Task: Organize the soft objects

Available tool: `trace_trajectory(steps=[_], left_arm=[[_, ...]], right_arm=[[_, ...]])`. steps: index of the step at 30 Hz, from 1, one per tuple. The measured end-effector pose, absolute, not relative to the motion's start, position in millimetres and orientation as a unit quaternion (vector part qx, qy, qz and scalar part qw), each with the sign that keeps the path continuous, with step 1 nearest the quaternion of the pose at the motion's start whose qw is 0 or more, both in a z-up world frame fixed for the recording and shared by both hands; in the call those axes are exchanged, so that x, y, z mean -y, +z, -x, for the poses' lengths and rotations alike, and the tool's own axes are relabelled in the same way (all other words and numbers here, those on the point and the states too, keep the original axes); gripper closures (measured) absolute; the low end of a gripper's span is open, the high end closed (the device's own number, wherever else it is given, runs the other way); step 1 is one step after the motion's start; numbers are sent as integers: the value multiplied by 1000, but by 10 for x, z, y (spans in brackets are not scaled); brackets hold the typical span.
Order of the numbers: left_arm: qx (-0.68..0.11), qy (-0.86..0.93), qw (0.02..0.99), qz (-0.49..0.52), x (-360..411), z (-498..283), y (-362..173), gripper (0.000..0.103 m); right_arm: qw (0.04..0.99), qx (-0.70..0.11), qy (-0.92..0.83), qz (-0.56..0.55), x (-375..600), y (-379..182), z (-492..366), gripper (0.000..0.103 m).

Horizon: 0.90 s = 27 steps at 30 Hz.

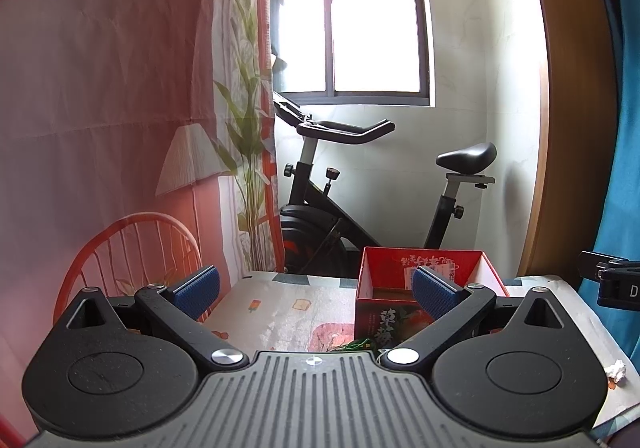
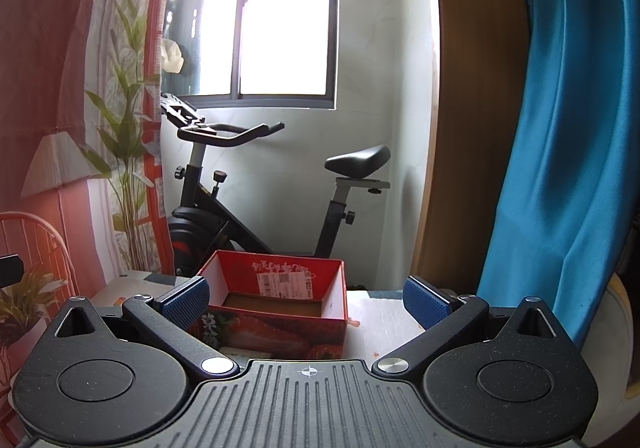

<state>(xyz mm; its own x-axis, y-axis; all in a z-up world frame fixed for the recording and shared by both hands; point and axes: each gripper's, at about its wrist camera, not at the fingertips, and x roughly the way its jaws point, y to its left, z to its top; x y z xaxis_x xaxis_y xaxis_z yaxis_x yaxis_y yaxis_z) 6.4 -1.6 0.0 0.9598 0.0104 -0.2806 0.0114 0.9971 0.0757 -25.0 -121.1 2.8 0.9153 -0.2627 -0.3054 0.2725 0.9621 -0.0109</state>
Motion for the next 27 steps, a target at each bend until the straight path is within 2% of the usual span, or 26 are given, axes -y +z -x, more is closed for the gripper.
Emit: trace_trajectory(steps=[16, 27], left_arm=[[-154, -3, 988, -28, -35, -151, -86, 0], [-198, -6, 980, -24, -205, -632, -544, 0]], right_arm=[[978, -156, -133, -20, 1228, -19, 220, 0], [974, -187, -117, -49, 1393, -511, -86, 0]])
